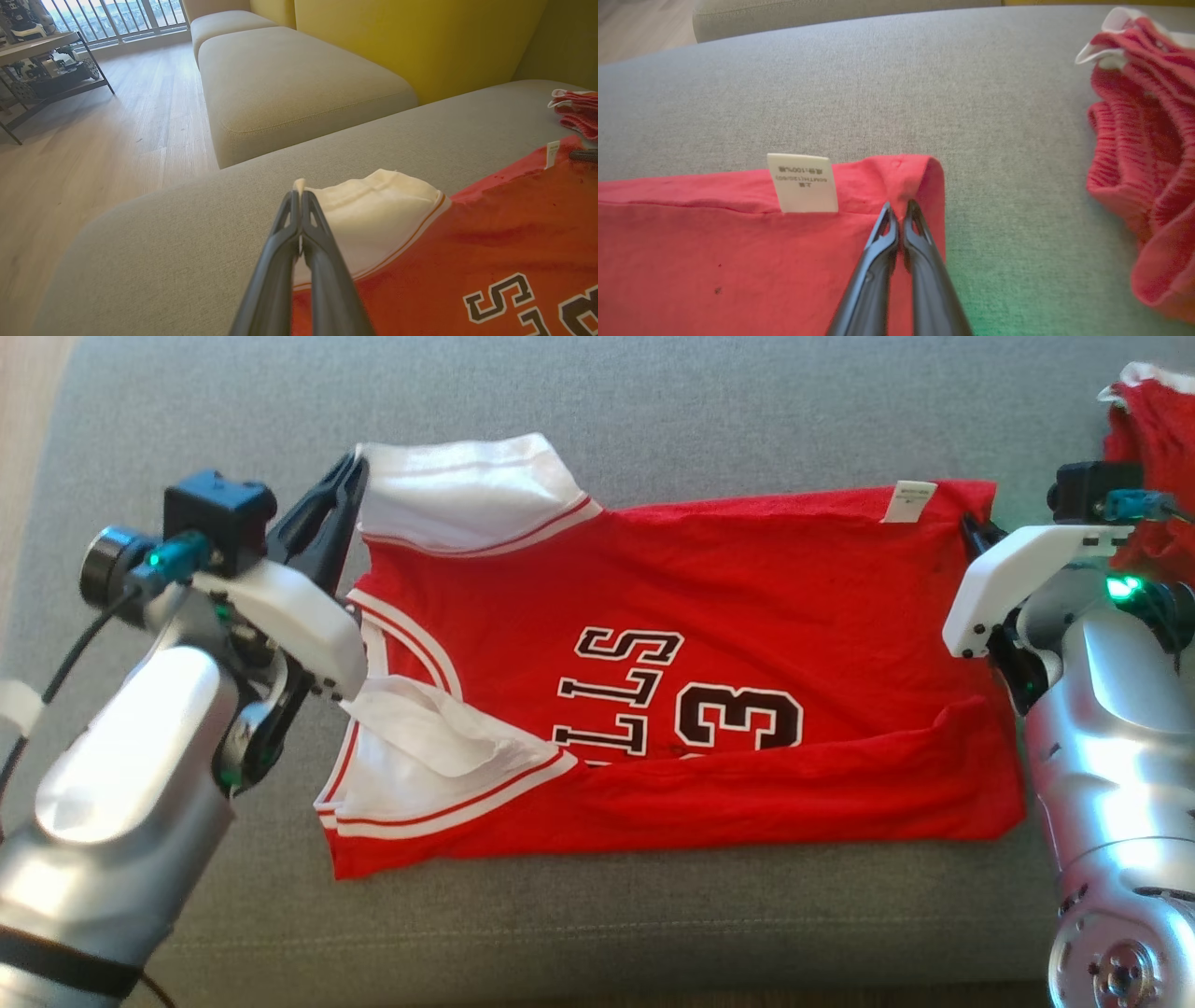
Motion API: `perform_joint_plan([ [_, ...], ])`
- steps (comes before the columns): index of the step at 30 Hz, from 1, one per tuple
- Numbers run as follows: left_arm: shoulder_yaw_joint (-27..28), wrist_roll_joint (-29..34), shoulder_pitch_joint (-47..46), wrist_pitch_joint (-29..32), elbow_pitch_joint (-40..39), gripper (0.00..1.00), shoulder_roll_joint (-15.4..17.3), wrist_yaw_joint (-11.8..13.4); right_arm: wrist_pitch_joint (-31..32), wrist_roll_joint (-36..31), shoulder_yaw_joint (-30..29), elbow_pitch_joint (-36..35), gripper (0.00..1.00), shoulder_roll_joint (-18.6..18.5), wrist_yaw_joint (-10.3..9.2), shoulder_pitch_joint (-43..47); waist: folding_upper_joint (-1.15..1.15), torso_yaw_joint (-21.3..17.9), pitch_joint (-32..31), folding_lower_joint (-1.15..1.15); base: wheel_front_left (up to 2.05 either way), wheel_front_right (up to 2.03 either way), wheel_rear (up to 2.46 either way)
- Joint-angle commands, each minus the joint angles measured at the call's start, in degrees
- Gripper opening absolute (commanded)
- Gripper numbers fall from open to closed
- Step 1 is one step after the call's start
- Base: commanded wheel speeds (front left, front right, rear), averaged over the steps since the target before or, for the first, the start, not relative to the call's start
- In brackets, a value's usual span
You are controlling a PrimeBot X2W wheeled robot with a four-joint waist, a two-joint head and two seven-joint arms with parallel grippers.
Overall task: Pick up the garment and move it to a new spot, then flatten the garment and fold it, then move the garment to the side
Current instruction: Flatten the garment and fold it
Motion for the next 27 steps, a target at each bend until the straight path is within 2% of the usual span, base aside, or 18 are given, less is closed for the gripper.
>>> perform_joint_plan([
  [1,2.3,-0.1,-0.9,-0.1,-1.5,0.00,2.8,0.8,-1.4,-0.2,1.5,-1.3,0.00,0.8,-0.02,-2.5,0.00,-0.2,-0.8,-0.01,0.00,0.00,0.00],
  [6,2.5,-0.7,0.8,-0.4,-1.8,0.00,3.5,1.5,-4.3,0.8,2.2,0.6,0.00,0.9,-0.02,-1.6,0.00,-0.5,-3.2,-0.01,0.00,0.00,0.00],
  [13,3.0,-1.9,5.3,-0.8,-3.4,0.00,5.6,2.6,-7.1,6.9,4.9,3.6,0.00,0.9,-0.02,0.6,0.00,-0.5,-7.3,-0.01,0.00,0.00,0.00],
  [20,2.0,-2.2,10.1,-0.1,-6.2,0.00,8.0,3.3,-3.6,11.3,8.9,4.3,0.00,-0.9,-0.02,4.0,0.00,-0.4,-9.8,-0.01,0.00,0.00,0.00],
  [27,-0.4,-0.8,12.9,0.6,-8.1,0.00,9.0,3.8,3.6,16.6,13.8,2.4,0.00,-3.7,-0.02,6.9,0.00,-0.7,-10.9,-0.01,0.00,0.00,0.00],
])
